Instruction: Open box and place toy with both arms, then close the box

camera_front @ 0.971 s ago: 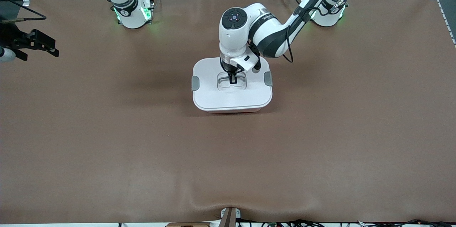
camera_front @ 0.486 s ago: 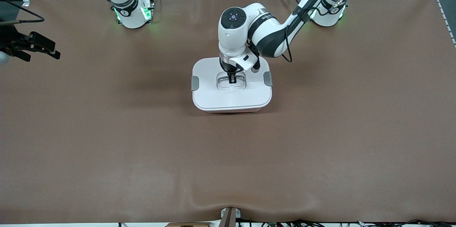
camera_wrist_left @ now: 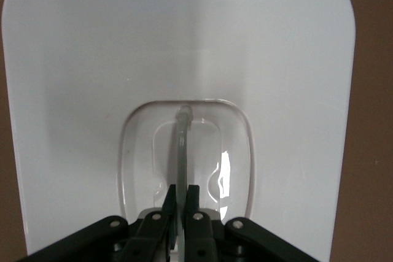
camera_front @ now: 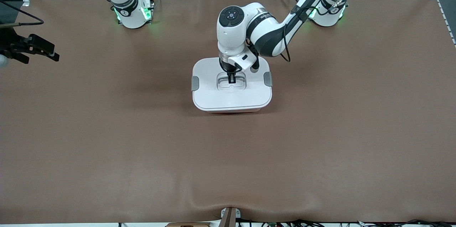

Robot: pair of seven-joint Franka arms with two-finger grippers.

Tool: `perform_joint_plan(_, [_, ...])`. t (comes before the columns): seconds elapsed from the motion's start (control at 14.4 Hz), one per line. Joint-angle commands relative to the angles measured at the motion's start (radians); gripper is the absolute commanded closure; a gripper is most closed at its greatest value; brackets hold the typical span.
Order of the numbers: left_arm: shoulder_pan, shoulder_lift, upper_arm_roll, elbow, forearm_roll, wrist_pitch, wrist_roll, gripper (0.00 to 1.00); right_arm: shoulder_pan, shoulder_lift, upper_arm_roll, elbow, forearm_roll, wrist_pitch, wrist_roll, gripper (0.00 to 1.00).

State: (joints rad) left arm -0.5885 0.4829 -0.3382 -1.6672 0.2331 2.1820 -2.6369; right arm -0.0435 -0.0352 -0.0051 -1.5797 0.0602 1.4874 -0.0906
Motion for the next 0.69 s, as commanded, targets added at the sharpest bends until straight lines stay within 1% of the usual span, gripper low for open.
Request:
perform_joint_plan(0.0, [-0.005,0.014,0.001,-0.019,0.029,0.022,-0.014,1.00,0.013,0.012,0.008,0.027,-0.048,-0.019,-0.049,0.00])
perform_joint_plan(0.14, [0.001,0.010,-0.002,-0.010,0.028,0.015,-0.011,0.99,0.019,0.011,0.005,0.027,-0.062,-0.029,-0.040,0.00])
perform_joint_plan(0.21, [0.007,0.002,-0.002,-0.005,0.028,0.012,-0.011,0.70,0.013,0.011,0.002,0.026,-0.048,-0.042,-0.040,0.00])
perform_joint_plan(0.28, [0.013,-0.006,-0.002,-0.003,0.022,0.012,-0.011,0.27,0.004,0.011,0.002,0.026,-0.043,-0.045,-0.038,0.00])
perform_joint_plan(0.35, [0.013,-0.010,-0.001,0.004,0.017,0.010,-0.011,0.00,0.001,0.011,0.002,0.024,-0.037,-0.049,-0.037,0.00])
perform_joint_plan(0.49, [0.016,-0.021,0.002,0.018,0.024,-0.011,-0.003,0.00,-0.001,0.009,0.002,0.024,-0.019,-0.056,0.003,0.00])
perform_joint_plan(0.62, [0.022,-0.039,0.002,0.020,0.020,-0.028,0.058,0.00,0.001,0.009,0.002,0.023,-0.002,-0.055,0.093,0.00])
